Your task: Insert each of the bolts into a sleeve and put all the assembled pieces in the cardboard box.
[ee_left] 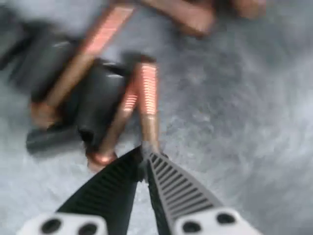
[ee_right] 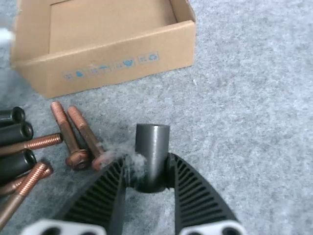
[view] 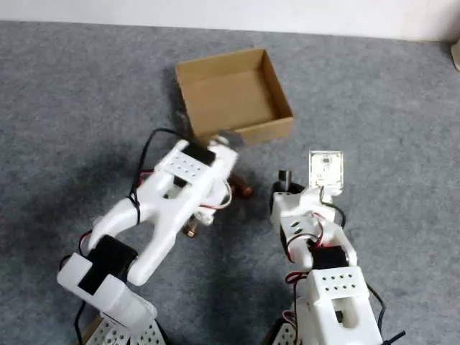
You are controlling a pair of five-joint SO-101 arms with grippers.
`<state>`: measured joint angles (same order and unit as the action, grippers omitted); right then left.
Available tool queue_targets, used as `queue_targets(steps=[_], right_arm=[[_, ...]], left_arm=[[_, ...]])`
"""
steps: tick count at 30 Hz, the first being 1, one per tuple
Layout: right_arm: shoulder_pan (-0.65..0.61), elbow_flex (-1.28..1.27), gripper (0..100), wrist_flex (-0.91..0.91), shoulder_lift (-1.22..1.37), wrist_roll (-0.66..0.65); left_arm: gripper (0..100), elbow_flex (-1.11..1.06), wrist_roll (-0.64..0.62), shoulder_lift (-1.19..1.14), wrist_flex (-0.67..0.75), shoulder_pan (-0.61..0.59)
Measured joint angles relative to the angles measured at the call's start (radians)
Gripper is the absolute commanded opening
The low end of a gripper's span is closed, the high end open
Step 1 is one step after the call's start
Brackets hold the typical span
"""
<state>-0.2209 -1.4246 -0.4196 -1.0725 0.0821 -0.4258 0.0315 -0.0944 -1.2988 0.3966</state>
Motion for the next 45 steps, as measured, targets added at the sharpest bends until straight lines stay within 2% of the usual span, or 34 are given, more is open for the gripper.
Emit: queue_targets(steps=[2,5,9,11,23,25,29,32,34,45], right_arm=[[0.000,0.000,0.4,0.000,0.000,0.000],[0.000,0.000,0.4,0.000,0.000,0.000],[0.000,0.000,0.4,0.000,0.000,0.000],[0.000,0.000,0.4,0.000,0.000,0.000],[0.000,0.000,0.4,0.000,0.000,0.000],[0.000,0.000,0.4,0.000,0.000,0.000],[0.000,0.000,0.4,0.000,-0.002,0.000],[0.000,0.000,0.4,0.000,-0.002,0.000],[0.000,0.000,0.4,0.000,-0.002,0.000],[0.000,0.000,0.4,0.000,-0.002,0.000]], left_arm=[[1,-0.028,0.054,0.000,0.002,0.018],[3,-0.049,0.057,0.003,0.005,0.023],[17,-0.049,0.057,0.003,0.005,0.021],[20,-0.051,0.058,0.003,0.005,0.021],[20,-0.061,0.057,-0.012,0.029,0.018],[20,-0.069,0.060,-0.061,0.058,-0.006],[20,0.000,0.058,-0.157,0.026,-0.032],[14,0.074,0.060,-0.218,-0.037,-0.032],[1,0.103,0.058,-0.242,-0.063,-0.034],[0,0.057,0.072,-0.201,-0.083,0.026]])
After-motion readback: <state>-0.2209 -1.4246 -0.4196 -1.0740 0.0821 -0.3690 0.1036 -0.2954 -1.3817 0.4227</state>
